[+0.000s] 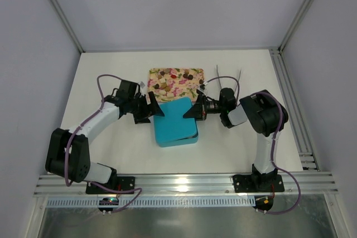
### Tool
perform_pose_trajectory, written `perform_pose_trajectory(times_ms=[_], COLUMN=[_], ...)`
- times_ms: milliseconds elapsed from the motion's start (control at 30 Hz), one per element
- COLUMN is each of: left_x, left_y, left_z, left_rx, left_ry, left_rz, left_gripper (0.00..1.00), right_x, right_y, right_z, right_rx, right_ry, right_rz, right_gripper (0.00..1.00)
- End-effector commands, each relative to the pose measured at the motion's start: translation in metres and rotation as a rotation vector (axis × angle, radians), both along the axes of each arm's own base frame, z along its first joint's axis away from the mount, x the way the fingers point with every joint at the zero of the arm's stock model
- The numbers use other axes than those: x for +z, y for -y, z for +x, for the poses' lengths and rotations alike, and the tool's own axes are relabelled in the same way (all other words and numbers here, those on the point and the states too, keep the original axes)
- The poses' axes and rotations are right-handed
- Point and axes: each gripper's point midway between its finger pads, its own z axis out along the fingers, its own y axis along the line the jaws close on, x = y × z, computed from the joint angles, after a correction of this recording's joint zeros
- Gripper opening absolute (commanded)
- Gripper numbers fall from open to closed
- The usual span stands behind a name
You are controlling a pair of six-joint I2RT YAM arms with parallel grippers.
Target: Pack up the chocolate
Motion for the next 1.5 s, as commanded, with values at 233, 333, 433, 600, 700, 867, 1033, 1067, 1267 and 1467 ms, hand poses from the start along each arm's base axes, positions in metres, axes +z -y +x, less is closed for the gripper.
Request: perform_pose_trajectory(times_ms=[233,333,433,600,700,867,1033,1067,1267,1467], left_x=[-0.003,-0.004,-0.004,-0.005,-0.006,-0.007,-0.006,-0.005,-0.004,-0.002], left_y=[0.005,0.007,0.008,0.008,0.009,0.010,0.012,0.012,0.018,0.023], left_z=[0.003,0.003,0.004,0.005,0.004,0.004,0.004,0.005,0.006,0.007], left_rx=[-0.006,-0.009,-0.011,-0.012,-0.014,-0.016,-0.022,-0.021,-0.037,-0.051], left_ry=[0.000,-0.003,-0.003,-0.004,-0.007,-0.008,-0.010,-0.006,-0.009,-0.009], left_rz=[0.001,0.004,0.007,0.009,0.011,0.015,0.011,0.011,0.009,0.006], left_gripper=[0.82,0.82,0.82,0.82,0.82,0.82,0.82,0.82,0.82,0.82], right_x=[0.010,0.010,0.009,0.005,0.004,0.000,-0.007,-0.008,-0.020,-0.026], right_y=[0.015,0.020,0.024,0.036,0.041,0.048,0.056,0.058,0.068,0.079], right_z=[0.006,0.007,0.007,0.011,0.012,0.013,0.017,0.019,0.020,0.021], right_rx=[-0.041,-0.055,-0.062,-0.094,-0.107,-0.127,-0.163,-0.169,-0.207,-0.249], right_ry=[0.092,0.090,0.089,0.078,0.077,0.093,0.080,0.082,0.063,0.069], right_rz=[0.039,0.037,0.035,0.024,0.015,-0.008,-0.044,-0.048,-0.098,-0.146], right_gripper=[0.24,0.25,0.26,0.26,0.26,0.26,0.26,0.27,0.26,0.27])
